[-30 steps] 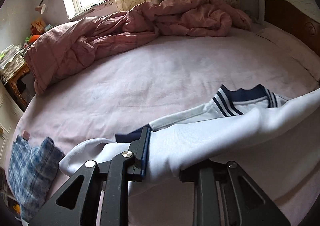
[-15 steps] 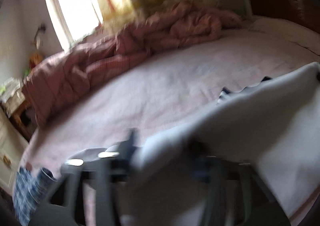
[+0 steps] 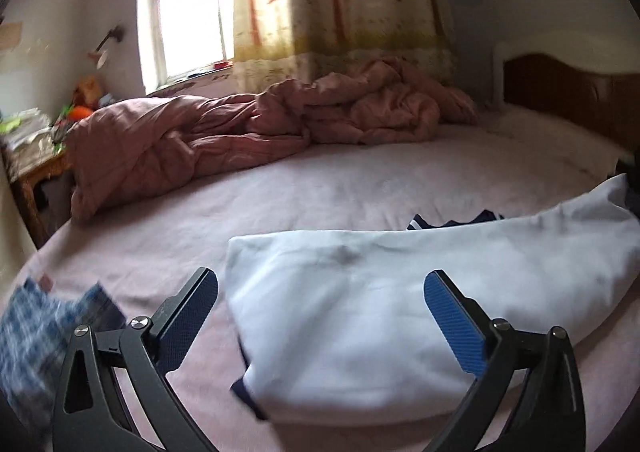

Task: Fold large clothes
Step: 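Lay the hem over the jacket and open both tools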

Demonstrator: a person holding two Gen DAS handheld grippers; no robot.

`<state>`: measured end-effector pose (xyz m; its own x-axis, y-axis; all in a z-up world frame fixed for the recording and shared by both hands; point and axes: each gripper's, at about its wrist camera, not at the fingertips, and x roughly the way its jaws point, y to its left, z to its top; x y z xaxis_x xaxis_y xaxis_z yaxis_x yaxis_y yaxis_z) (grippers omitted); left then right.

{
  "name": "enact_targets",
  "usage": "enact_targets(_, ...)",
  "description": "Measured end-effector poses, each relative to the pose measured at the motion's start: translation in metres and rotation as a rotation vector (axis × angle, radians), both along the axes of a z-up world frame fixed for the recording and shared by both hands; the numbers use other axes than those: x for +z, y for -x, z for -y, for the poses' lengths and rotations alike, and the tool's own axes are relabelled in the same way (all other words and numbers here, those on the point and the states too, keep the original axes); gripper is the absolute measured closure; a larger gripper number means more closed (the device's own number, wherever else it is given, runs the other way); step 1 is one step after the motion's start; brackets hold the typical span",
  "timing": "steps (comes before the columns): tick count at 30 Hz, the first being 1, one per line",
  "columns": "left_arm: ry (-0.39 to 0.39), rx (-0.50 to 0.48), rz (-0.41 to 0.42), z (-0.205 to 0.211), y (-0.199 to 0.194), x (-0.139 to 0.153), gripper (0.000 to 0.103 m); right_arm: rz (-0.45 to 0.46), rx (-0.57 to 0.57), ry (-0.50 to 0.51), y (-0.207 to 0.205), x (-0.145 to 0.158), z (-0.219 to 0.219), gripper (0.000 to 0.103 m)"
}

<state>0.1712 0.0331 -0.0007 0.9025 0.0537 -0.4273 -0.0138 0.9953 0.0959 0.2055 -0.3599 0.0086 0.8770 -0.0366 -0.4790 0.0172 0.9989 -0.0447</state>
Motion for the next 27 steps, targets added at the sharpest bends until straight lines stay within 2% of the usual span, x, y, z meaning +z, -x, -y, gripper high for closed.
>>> enact_targets(5, -0.010, -0.001, -0.047, 0.006, 0.020, -0.017, 0.000, -0.017, -0.006, -0.091, 0.038, -0.011, 0.020, 0.000)
enact_targets(9, -0.005, -0.016, -0.078, 0.017, 0.033, -0.031, 0.000, -0.036, -0.034, -0.080, 0.057, -0.024, 0.023, 0.000)
enact_targets(13, -0.020, 0.019, -0.044, 0.024, 0.049, -0.038, 0.000, -0.052, -0.021, -0.052, 0.063, -0.032, 0.016, 0.000)
enact_targets(16, -0.029, 0.058, -0.002, 0.025, 0.058, -0.038, 0.000, -0.025, -0.018, -0.006, 0.066, -0.032, 0.005, 0.000)
enact_targets(27, 0.003, 0.070, 0.006, 0.020, 0.053, -0.043, 0.000, -0.026, 0.009, -0.047, 0.067, -0.034, -0.007, 0.000)
